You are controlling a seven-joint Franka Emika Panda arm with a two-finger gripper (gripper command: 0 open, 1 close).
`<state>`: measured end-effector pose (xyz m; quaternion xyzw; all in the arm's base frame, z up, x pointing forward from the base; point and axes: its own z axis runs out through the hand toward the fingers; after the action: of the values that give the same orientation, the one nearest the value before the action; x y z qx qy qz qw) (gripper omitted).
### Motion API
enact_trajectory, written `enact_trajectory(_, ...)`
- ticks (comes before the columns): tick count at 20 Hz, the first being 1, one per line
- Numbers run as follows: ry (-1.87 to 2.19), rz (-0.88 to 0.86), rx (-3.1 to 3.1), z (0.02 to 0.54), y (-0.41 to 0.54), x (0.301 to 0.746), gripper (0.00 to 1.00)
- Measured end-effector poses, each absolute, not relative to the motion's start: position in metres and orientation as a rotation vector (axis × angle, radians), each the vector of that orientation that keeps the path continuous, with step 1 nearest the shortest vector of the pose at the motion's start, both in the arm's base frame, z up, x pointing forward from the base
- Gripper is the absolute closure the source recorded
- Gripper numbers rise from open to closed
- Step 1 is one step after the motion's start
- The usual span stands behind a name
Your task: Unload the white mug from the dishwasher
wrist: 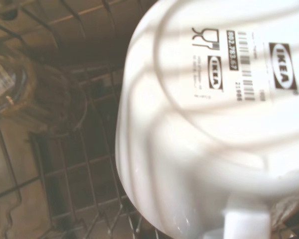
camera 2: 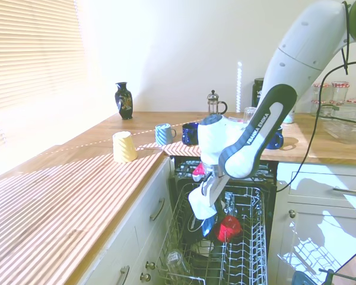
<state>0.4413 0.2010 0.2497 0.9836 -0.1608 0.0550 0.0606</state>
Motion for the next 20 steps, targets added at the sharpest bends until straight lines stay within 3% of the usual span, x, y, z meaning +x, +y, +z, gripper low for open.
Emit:
enact_trajectory(15,-0.493,0.319,3.047,0.383,0.281,0.476,1.0)
enact_trajectory(20,-0.499,0.329,3.049,0.405,0.298,0.488,1.0)
